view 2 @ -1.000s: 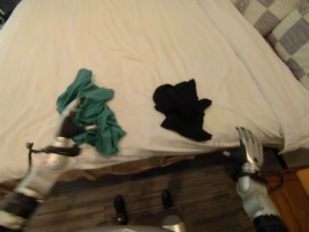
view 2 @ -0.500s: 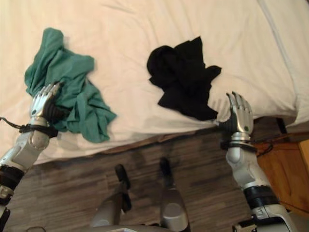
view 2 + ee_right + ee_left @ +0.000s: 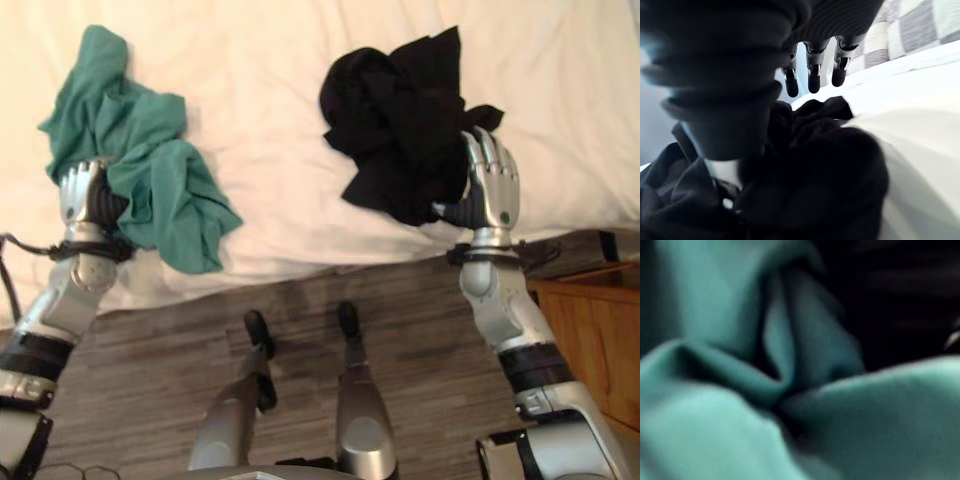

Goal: Tidy up the quilt and then pick up the clothes from the bed and put them into the laundry hamper.

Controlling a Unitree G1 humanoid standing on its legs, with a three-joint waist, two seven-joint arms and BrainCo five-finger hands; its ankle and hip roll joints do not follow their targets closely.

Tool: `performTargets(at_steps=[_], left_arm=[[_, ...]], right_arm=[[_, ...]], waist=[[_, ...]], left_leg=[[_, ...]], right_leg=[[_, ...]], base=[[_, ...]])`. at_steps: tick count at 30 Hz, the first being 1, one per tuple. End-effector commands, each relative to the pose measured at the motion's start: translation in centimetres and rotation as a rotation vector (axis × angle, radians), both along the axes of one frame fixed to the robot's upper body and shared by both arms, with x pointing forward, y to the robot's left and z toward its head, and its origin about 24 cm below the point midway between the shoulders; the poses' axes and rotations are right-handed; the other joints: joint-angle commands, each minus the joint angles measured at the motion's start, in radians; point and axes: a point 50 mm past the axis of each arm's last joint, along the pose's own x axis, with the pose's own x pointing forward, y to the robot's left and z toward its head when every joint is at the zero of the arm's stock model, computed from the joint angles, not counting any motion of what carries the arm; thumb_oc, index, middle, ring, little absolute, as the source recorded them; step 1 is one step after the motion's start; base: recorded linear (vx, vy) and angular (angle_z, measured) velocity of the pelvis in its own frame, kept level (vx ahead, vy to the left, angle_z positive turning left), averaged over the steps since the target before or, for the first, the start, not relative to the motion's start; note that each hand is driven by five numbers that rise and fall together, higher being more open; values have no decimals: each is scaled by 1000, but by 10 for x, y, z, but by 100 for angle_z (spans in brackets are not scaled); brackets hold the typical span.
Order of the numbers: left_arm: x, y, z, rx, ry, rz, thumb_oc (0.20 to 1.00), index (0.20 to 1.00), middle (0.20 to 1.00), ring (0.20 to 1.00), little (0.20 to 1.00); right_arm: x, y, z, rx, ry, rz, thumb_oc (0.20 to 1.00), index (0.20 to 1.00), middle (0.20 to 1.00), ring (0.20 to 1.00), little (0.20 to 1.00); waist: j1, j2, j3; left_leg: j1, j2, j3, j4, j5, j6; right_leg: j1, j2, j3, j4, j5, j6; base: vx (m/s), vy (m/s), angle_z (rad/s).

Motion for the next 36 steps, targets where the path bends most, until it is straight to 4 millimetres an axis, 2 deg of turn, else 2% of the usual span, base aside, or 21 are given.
performTargets(at_steps=[1, 7, 9, 10, 11, 12, 14, 15, 16, 17, 19, 21, 23, 25, 27, 28, 30, 33, 34, 35, 36], left_arm=[[-23, -20, -56, -195, 199, -153, 200, 200, 200, 200, 200], [-43, -23, -67, -355, 213, -227, 200, 200, 200, 200, 200], [-46, -25, -61, -393, 196, -269, 200, 200, 200, 200, 200], [-47, -24, -61, -394, 196, -269, 200, 200, 200, 200, 200], [-50, -23, -54, -443, 178, -307, 200, 200, 200, 200, 200], [-53, -23, -51, -461, 171, -329, 200, 200, 200, 200, 200], [-34, -36, -52, -520, 164, -318, 200, 200, 200, 200, 200], [-33, -37, -52, -520, 164, -320, 200, 200, 200, 200, 200], [-12, -45, -42, -599, 131, -328, 200, 200, 200, 200, 200], [-12, -45, -42, -599, 131, -329, 200, 200, 200, 200, 200], [-5, -60, -48, -654, 152, -342, 200, 200, 200, 200, 200], [-11, -76, -79, -736, 280, -331, 200, 200, 200, 200, 200], [-26, -75, -102, -750, 372, -315, 200, 200, 200, 200, 200], [-41, -75, -117, -766, 433, -300, 200, 200, 200, 200, 200], [-53, -74, -130, -799, 469, -270, 200, 200, 200, 200, 200], [-64, -72, -139, -834, 489, -240, 200, 200, 200, 200, 200], [-74, -70, -145, -875, 508, -236, 200, 200, 200, 200, 200], [-85, -68, -155, -893, 546, -214, 200, 200, 200, 200, 200], [-87, -72, -163, -914, 562, -187, 200, 200, 200, 200, 200], [-87, -72, -162, -914, 561, -187, 200, 200, 200, 200, 200], [-87, -71, -165, -951, 554, -158, 200, 200, 200, 200, 200]], right_arm=[[18, -4, 40, -45, -71, -10, 1000, 1000, 1000, 1000, 1000], [39, -28, 25, -3, 113, -93, 1000, 1000, 1000, 1000, 1000], [42, -36, 8, 33, 215, -118, 1000, 1000, 1000, 1000, 1000], [43, -36, 8, 33, 216, -116, 642, 642, 642, 642, 642], [40, -51, -13, 83, 337, -160, 200, 200, 200, 200, 200], [37, -59, -23, 132, 383, -181, 200, 200, 200, 200, 200], [39, -49, -45, 188, 470, -161, 200, 200, 200, 200, 200], [38, -50, -44, 188, 469, -163, 200, 200, 200, 200, 200], [35, -37, -65, 304, 505, -102, 200, 200, 200, 200, 200], [35, -37, -65, 304, 505, -102, 200, 200, 200, 200, 200], [19, -5, -107, 470, 587, 16, 200, 200, 200, 200, 200], [-34, 40, -174, 851, 754, 181, 200, 200, 200, 200, 200], [-79, 63, -214, 1015, 909, 227, 200, 200, 200, 200, 200], [-116, 76, -240, 1150, 1012, 220, 200, 200, 200, 200, 200], [-148, 77, -256, 1287, 1040, 155, 200, 200, 200, 200, 200], [-164, 75, -260, 1328, 1045, 127, 200, 200, 200, 200, 200], [-173, 73, -262, 1278, 1076, 122, 200, 200, 200, 200, 200], [-168, 74, -265, 1236, 1106, 116, 200, 200, 200, 200, 200], [-147, 79, -261, 1156, 1102, 148, 200, 200, 200, 200, 200], [-147, 79, -261, 1156, 1101, 149, 200, 200, 200, 200, 200], [-133, 82, -255, 1102, 1085, 179, 200, 200, 200, 200, 200]], waist=[[48, -10, -14], [79, 8, -12], [89, 17, -10], [87, 17, -10], [97, 24, -12], [100, 25, -15], [92, 18, -28], [93, 20, -27], [87, 3, -47], [87, 3, -47], [72, -22, -69], [40, -68, -114], [27, -89, -126], [10, -97, -126], [-15, -97, -119], [-33, -90, -119], [-36, -75, -116], [-15, -65, -130], [16, -63, -136], [15, -63, -134], [37, -60, -131]], left_leg=[[39, 39, -8, -1, -52, -102], [13, 35, -23, -1, -41, -106], [13, 32, -27, -1, -39, -106], [13, 32, -28, -1, -39, -106], [16, 27, -36, -1, -38, -105], [18, 25, -42, -1, -39, -105], [30, 23, -45, -1, -46, -103], [31, 22, -45, -1, -46, -103], [50, 21, -48, -1, -57, -99], [50, 21, -48, -1, -57, -99], [84, 18, -47, -1, -78, -89], [142, 15, -36, -1, -103, -72], [173, 12, -36, -1, -115, -64], [192, 17, -44, -1, -115, -59], [198, 16, -63, -1, -112, -51], [196, 11, -85, -1, -105, -48], [194, 4, -115, -1, -97, -47], [194, -10, -158, -1, -94, -48], [183, -12, -174, -1, -86, -47], [184, -13, -175, -1, -86, -47], [180, -18, -190, -1, -79, -45]], right_leg=[[-61, -27, -8, -4, 12, 51], [-69, -31, -32, -4, 17, 47], [-64, -32, -43, -4, 16, 46], [-63, -31, -44, -4, 16, 46], [-54, -33, -54, -4, 13, 45], [-47, -35, -61, -4, 11, 45], [-32, -40, -70, -4, 5, 50], [-31, -40, -70, -4, 4, 50], [-7, -45, -77, -4, -1, 54], [-8, -45, -77, -4, -1, 54], [23, -49, -84, -4, -6, 59], [72, -56, -94, -4, -2, 70], [109, -56, -97, 1, 2, 72], [111, -41, -75, 66, -7, 74], [109, 13, 21, 152, -34, 72], [111, 73, 118, 190, -66, 62], [130, 111, 181, 186, -107, 38], [170, 103, 164, 122, -129, -5], [200, 89, 134, 57, -122, -12], [202, 88, 133, 54, -121, -12], [217, 82, 121, 25, -125, -18]], base=[[-5, -93, 6], [-21, -42, 12], [-5, 1, 10], [0, 12, 9], [6, 27, 15], [13, 58, 20], [20, 83, 24], [49, 121, 42], [39, 77, 41], [69, 124, 34], [105, 110, 20], [140, 197, 7], [68, 122, 12], [-5, 47, -4], [-71, 24, 11], [-72, 24, 21], [-60, -15, 0], [-22, -139, 80], [-21, -189, 94], [-39, -167, 75], [-50, -77, 38]])
